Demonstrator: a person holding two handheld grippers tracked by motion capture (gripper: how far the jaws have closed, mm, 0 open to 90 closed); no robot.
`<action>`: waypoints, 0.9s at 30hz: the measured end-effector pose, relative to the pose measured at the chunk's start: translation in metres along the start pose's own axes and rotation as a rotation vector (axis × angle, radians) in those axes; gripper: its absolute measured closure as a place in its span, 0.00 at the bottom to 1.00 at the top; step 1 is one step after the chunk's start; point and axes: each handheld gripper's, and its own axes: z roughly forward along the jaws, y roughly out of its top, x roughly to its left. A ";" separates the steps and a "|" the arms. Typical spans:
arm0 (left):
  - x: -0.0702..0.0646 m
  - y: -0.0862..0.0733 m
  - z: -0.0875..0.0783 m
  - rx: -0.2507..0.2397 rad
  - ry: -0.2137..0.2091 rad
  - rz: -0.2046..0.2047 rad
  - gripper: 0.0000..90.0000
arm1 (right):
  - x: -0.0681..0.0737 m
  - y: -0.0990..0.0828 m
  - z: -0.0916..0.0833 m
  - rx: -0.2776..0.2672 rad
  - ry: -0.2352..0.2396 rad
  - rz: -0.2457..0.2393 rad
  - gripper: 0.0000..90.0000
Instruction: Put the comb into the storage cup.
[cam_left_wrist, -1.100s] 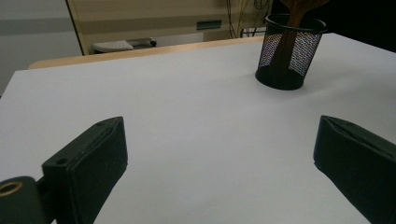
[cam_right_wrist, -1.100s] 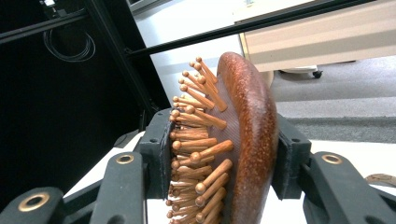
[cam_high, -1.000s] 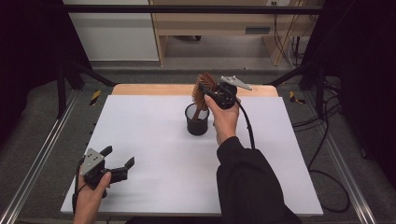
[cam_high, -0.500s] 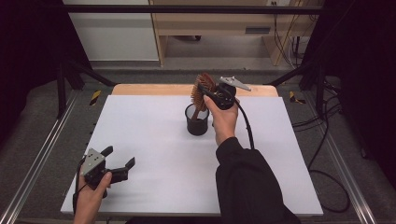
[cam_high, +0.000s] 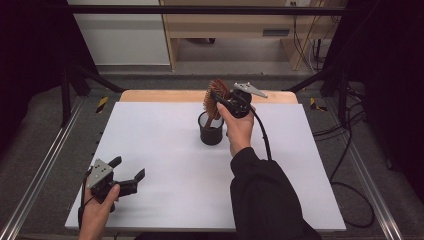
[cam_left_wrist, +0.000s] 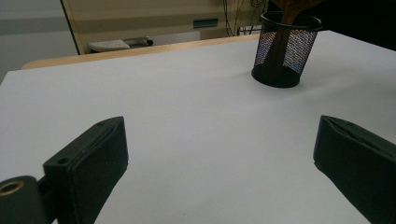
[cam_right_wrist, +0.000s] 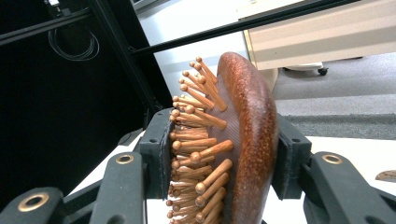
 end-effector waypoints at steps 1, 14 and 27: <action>0.000 0.000 0.000 0.000 0.000 0.000 0.04 | 0.000 0.000 0.000 0.001 0.001 -0.001 0.55; -0.001 0.000 0.000 0.001 -0.002 -0.003 0.04 | -0.003 0.001 -0.004 0.018 0.003 -0.016 0.53; 0.000 0.000 0.001 0.000 -0.008 -0.009 0.04 | -0.013 0.000 -0.007 0.029 0.000 -0.003 0.51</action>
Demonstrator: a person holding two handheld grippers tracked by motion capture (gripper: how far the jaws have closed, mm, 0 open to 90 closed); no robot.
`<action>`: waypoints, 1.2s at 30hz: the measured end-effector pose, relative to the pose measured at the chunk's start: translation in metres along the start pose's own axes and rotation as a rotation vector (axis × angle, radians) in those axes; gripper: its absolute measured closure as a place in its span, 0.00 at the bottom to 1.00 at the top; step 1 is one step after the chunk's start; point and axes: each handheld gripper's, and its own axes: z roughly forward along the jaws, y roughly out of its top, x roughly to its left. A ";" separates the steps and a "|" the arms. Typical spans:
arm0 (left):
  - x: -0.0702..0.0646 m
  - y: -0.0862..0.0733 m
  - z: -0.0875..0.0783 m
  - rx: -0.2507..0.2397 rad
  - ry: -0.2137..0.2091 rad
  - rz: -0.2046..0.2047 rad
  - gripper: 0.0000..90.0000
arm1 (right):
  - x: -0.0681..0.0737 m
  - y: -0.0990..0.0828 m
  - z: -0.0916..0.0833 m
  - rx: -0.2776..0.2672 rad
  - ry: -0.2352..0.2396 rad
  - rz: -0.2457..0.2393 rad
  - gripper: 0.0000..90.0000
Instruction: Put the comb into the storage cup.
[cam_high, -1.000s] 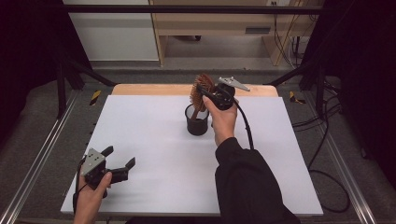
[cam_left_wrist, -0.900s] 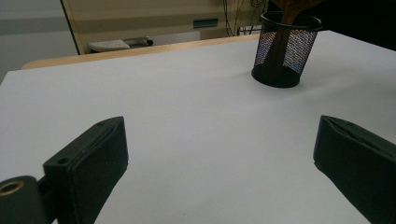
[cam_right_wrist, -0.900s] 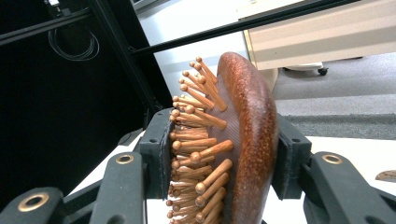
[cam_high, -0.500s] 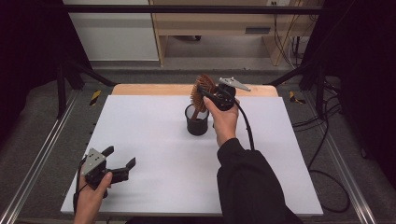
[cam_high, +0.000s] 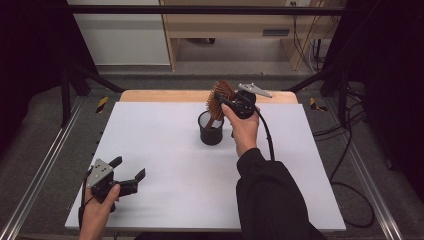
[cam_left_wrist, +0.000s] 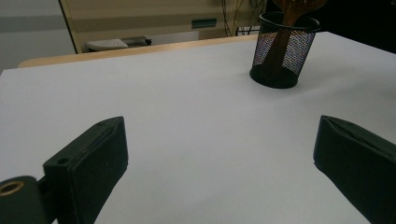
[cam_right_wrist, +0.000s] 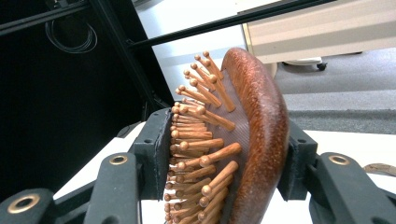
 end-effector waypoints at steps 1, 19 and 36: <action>0.000 0.000 0.000 0.000 0.000 0.001 0.04 | -0.001 0.000 0.000 -0.001 -0.001 0.001 0.51; -0.001 0.000 0.001 0.006 -0.007 0.003 0.04 | -0.019 -0.005 -0.006 0.009 -0.035 0.049 0.48; -0.002 -0.001 0.002 0.011 -0.015 0.006 0.04 | -0.026 -0.007 -0.008 0.013 -0.043 0.071 0.47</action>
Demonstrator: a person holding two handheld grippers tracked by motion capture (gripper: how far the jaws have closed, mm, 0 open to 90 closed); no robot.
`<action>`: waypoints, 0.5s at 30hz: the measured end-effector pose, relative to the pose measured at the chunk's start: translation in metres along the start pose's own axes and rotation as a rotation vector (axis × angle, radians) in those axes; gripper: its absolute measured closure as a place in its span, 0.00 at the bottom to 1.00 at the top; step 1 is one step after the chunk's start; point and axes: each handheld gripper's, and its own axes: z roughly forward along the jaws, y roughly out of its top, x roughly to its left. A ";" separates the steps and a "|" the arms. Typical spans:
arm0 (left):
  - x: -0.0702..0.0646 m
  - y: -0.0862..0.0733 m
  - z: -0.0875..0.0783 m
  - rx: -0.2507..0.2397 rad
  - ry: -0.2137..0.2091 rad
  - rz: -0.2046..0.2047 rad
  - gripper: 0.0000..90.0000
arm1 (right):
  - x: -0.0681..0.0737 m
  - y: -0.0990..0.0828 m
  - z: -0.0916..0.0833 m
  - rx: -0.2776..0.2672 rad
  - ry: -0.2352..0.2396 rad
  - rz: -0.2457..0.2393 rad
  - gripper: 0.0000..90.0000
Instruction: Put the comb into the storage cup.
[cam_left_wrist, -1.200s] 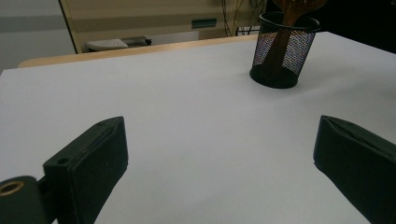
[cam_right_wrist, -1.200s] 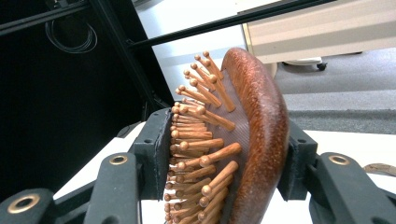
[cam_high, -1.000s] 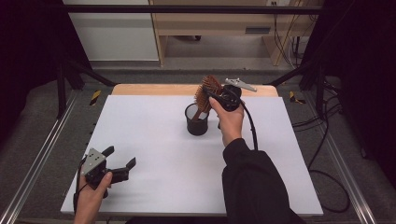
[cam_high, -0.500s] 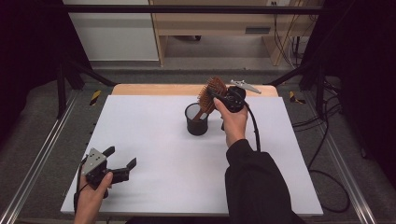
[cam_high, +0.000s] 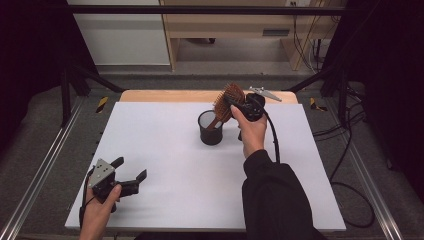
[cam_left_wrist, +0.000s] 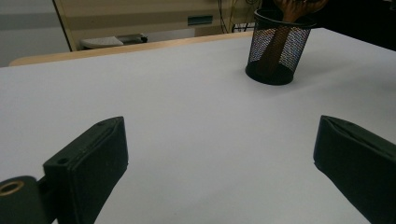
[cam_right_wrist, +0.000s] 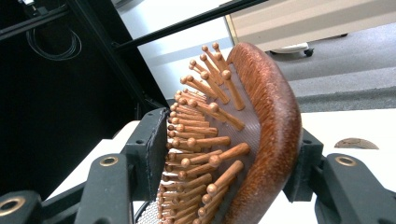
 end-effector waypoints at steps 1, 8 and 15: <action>0.000 0.000 0.000 0.001 0.000 0.001 0.04 | 0.000 0.000 0.000 -0.001 -0.001 -0.006 0.47; -0.001 0.000 0.001 0.003 -0.003 0.002 0.04 | -0.001 -0.001 -0.001 0.000 -0.003 -0.007 0.47; -0.001 0.000 0.001 0.007 -0.006 0.004 0.04 | -0.001 -0.001 -0.001 0.000 -0.007 -0.016 0.46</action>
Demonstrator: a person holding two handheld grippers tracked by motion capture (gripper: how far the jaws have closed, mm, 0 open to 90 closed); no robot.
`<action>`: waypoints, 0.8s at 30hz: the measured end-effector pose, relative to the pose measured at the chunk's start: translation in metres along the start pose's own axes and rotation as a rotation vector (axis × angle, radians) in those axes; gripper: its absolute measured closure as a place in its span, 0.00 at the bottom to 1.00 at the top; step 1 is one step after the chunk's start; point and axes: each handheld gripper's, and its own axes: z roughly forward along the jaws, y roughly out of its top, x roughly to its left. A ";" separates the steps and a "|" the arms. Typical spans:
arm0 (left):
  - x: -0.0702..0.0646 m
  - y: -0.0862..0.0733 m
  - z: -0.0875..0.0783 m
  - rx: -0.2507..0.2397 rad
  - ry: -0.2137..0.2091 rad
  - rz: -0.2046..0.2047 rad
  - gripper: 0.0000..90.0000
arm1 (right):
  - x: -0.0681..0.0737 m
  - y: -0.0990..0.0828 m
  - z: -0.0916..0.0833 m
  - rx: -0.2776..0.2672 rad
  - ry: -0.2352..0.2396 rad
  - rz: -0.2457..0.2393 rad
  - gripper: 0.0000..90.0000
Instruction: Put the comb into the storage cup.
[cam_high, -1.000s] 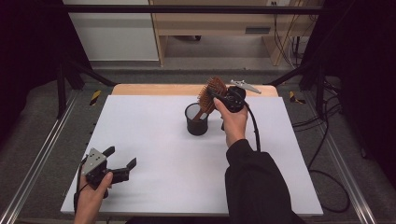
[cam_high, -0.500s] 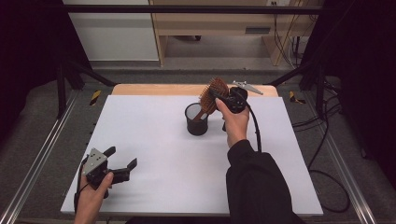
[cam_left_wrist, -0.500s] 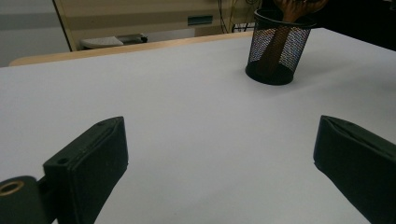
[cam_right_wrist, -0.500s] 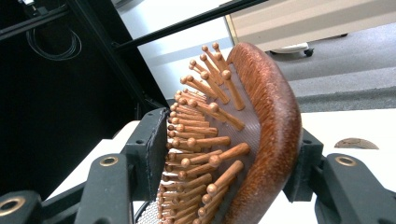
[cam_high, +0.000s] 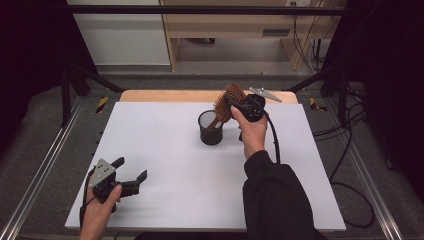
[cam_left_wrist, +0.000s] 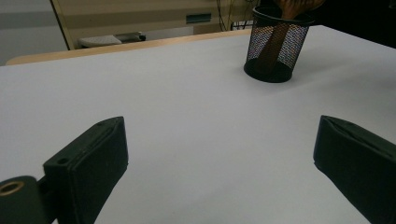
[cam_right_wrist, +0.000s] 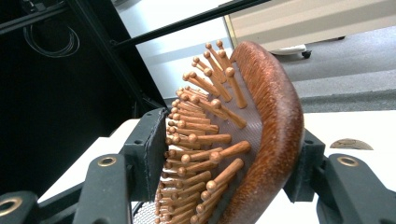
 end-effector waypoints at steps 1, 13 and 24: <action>0.000 0.000 0.000 0.000 0.000 -0.001 0.04 | 0.000 0.000 0.000 0.000 -0.001 -0.002 0.46; 0.000 0.000 0.000 0.002 -0.002 0.001 0.04 | 0.000 0.000 0.000 0.008 -0.006 -0.009 0.43; 0.000 0.000 0.000 0.002 -0.003 0.002 0.04 | 0.000 0.000 0.001 0.013 -0.006 -0.012 0.42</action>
